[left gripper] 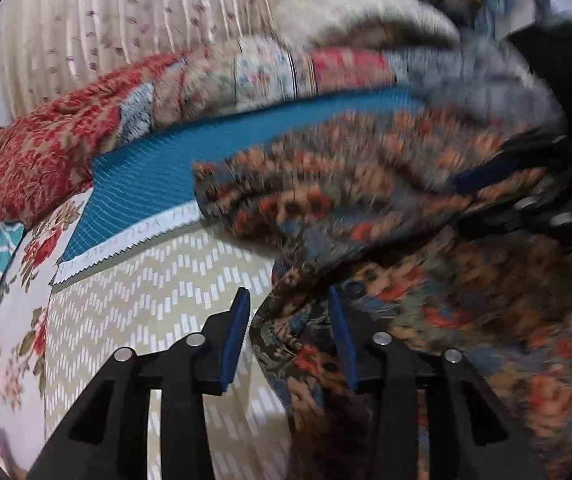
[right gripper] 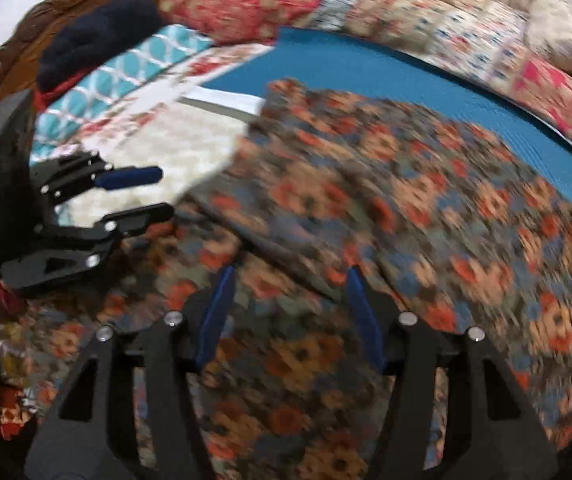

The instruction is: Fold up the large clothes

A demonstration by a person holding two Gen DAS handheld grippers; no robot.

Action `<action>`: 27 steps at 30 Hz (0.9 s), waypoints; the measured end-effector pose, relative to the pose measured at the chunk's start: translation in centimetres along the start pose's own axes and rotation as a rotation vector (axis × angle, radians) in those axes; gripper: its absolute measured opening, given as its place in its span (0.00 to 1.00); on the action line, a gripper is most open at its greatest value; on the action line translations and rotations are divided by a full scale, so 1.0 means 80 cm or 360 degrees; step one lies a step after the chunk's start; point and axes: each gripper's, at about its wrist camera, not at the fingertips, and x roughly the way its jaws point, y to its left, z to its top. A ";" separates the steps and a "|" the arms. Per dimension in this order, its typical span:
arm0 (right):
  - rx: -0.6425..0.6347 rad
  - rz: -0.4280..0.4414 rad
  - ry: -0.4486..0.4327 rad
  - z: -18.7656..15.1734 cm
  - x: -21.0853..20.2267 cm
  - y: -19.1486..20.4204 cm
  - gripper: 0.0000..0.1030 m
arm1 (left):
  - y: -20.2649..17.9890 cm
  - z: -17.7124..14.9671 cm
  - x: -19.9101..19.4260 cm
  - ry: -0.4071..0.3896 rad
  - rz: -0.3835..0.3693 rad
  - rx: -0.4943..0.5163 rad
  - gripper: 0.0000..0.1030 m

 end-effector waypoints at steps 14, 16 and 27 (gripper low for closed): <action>0.0339 -0.0290 -0.0183 0.032 -0.060 -0.139 0.54 | 0.103 -0.054 0.021 0.0045 0.0019 -0.0875 0.44; 0.0468 -0.0295 -0.0163 0.025 -0.064 -0.169 0.54 | 0.097 -0.057 0.018 0.0025 0.0048 -0.0848 0.44; 0.0664 -0.0256 -0.0142 -0.061 -0.081 -0.176 0.54 | 0.085 -0.051 0.027 0.0048 0.0120 -0.0775 0.44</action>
